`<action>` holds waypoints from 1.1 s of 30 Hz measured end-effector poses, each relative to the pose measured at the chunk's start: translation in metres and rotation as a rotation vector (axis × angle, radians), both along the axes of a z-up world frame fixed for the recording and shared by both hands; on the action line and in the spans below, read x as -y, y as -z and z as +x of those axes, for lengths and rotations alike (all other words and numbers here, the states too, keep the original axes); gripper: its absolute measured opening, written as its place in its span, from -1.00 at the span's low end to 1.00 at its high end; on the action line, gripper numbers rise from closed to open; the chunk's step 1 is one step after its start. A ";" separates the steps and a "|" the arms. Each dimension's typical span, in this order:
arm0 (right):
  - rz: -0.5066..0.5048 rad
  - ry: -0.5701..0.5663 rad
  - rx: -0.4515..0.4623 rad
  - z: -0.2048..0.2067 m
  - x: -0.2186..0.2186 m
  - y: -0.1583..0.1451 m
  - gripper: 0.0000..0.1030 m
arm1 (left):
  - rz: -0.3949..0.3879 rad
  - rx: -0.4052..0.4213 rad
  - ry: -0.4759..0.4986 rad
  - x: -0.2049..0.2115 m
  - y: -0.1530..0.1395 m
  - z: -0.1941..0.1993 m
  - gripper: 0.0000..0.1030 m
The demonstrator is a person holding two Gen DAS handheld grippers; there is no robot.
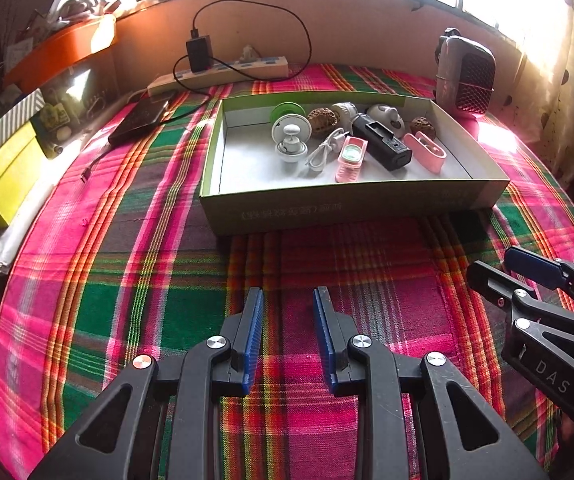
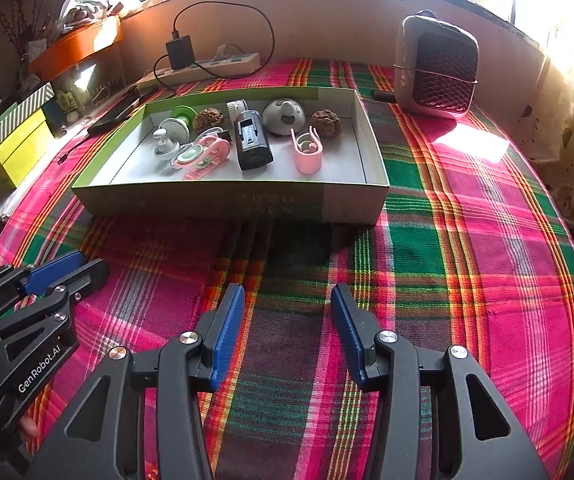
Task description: Organize objects
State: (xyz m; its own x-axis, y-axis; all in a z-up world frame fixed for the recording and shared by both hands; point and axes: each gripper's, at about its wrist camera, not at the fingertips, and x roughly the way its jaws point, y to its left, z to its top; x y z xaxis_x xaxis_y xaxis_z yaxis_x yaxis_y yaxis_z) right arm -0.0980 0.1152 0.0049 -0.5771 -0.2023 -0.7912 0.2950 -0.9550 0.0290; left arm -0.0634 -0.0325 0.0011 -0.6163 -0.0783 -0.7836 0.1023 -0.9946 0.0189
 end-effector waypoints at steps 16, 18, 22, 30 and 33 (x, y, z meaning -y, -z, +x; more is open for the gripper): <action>0.038 0.066 -0.017 0.004 -0.002 0.002 0.14 | -0.014 -0.017 -0.005 -0.003 0.001 0.002 -0.53; 0.039 0.066 -0.018 0.004 -0.002 0.002 0.14 | -0.013 -0.017 -0.005 -0.003 0.001 0.002 -0.53; 0.041 0.066 -0.018 0.004 -0.004 0.002 0.15 | -0.011 -0.017 -0.005 -0.003 0.001 0.003 -0.53; 0.042 0.066 -0.019 0.005 -0.004 0.002 0.15 | -0.011 -0.018 -0.005 -0.003 0.001 0.003 -0.53; 0.042 0.066 -0.019 0.005 -0.004 0.002 0.15 | -0.011 -0.018 -0.005 -0.003 0.001 0.003 -0.53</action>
